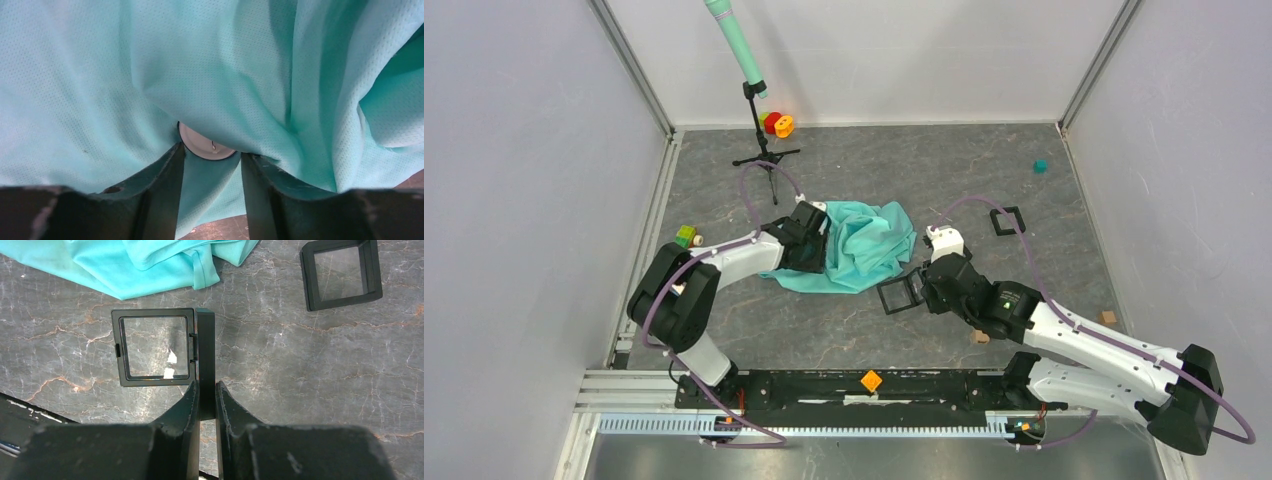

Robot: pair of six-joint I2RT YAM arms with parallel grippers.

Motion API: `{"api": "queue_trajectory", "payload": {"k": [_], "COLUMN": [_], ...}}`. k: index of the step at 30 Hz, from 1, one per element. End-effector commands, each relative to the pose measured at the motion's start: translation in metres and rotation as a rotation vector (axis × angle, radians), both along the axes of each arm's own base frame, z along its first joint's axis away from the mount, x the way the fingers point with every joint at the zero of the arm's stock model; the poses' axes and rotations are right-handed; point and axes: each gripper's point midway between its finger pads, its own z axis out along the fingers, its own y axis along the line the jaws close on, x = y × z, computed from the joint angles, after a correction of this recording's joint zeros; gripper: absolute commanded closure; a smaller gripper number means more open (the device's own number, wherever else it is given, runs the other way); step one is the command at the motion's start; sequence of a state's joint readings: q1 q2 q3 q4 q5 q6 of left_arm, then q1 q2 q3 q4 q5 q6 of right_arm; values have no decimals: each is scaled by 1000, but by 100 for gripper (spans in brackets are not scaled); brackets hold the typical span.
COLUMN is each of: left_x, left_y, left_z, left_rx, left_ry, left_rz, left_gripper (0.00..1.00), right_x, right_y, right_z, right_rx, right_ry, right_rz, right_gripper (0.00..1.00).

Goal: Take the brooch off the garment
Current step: Adjust the clothes at the center of the board.

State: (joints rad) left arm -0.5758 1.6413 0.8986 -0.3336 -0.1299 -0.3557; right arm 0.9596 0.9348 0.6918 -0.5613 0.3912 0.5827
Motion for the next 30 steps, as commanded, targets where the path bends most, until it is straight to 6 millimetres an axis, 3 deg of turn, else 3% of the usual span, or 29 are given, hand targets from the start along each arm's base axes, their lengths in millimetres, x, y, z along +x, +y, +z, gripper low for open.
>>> {"api": "queue_trajectory", "payload": {"k": [1, 3, 5, 14, 19, 24, 25, 26, 30], "left_x": [-8, -7, -7, -20, -27, -26, -27, -30, -54], "left_y": [-4, -6, -10, -35, -40, -44, -47, -54, -82], "left_z": [-15, -12, -3, 61, 71, 74, 75, 77, 70], "left_rx": [-21, -44, -76, -346, -469, -564, -598, -648, -791], "left_ry": [62, 62, 44, -86, -47, -25, -11, 10, 174], "left_rz": [-45, -47, -53, -103, -120, -111, -107, -128, -216], "left_gripper": [57, 72, 80, 92, 97, 98, 91, 83, 82], "right_x": [7, 7, 6, 6, 6, 6, 6, 6, 7], "right_y": [10, 11, 11, 10, 10, 9, 9, 9, 8], "right_z": [24, 23, 24, 25, 24, 24, 24, 25, 26], "right_rx": [70, 72, 75, 78, 76, 76, 77, 78, 77], "right_ry": [-44, -41, -41, -46, -43, -45, -45, -48, -54], "right_rz": [4, 7, 9, 9, 6, 8, 8, 8, 5], "right_gripper": [100, 100, 100, 100, 100, 100, 100, 100, 100]}}
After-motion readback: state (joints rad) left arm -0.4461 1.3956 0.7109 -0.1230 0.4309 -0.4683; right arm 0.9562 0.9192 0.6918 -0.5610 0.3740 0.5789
